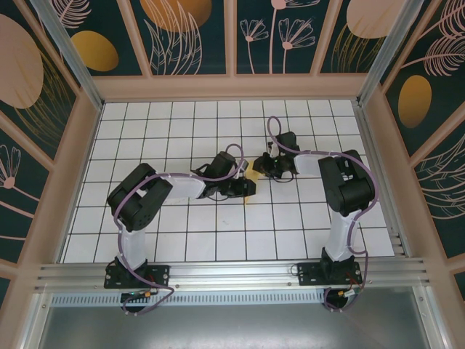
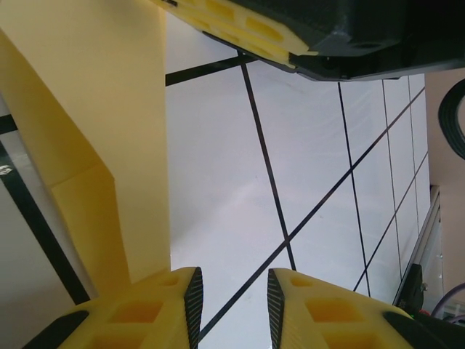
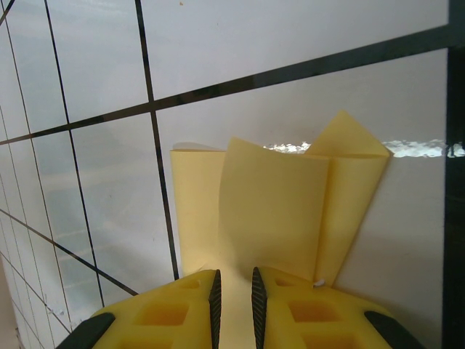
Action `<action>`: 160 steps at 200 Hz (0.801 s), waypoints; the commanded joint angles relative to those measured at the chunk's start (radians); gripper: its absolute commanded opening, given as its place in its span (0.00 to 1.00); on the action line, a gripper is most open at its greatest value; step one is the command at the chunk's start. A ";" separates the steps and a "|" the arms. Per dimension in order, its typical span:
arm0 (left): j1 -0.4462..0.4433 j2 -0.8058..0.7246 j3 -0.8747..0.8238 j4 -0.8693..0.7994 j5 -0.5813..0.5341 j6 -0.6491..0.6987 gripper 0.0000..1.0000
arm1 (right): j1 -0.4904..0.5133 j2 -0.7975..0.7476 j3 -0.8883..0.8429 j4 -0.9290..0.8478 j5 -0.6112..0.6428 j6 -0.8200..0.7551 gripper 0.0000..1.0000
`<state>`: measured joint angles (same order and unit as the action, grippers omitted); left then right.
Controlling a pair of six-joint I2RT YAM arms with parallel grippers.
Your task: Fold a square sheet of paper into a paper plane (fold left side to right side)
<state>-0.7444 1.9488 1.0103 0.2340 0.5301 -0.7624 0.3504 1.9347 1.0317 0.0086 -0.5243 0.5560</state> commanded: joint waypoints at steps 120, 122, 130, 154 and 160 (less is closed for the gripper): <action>0.003 0.035 -0.079 -0.044 -0.049 0.024 0.22 | -0.054 -0.095 0.002 -0.108 0.015 -0.046 0.24; 0.003 0.035 -0.081 -0.043 -0.050 0.025 0.22 | -0.056 -0.101 0.003 -0.110 0.015 -0.047 0.24; 0.003 0.033 -0.088 -0.035 -0.045 0.021 0.22 | -0.058 -0.126 0.008 -0.121 0.017 -0.054 0.23; 0.000 0.036 -0.099 -0.011 -0.029 0.012 0.21 | -0.056 -0.191 -0.008 -0.148 0.015 -0.064 0.19; -0.001 0.036 -0.099 -0.007 -0.024 0.010 0.21 | -0.051 -0.206 -0.021 -0.150 0.011 -0.061 0.17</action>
<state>-0.7444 1.9682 0.9573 0.3088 0.4976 -0.7555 0.2901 1.8160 1.0317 -0.0898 -0.5133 0.5224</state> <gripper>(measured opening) 0.213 0.198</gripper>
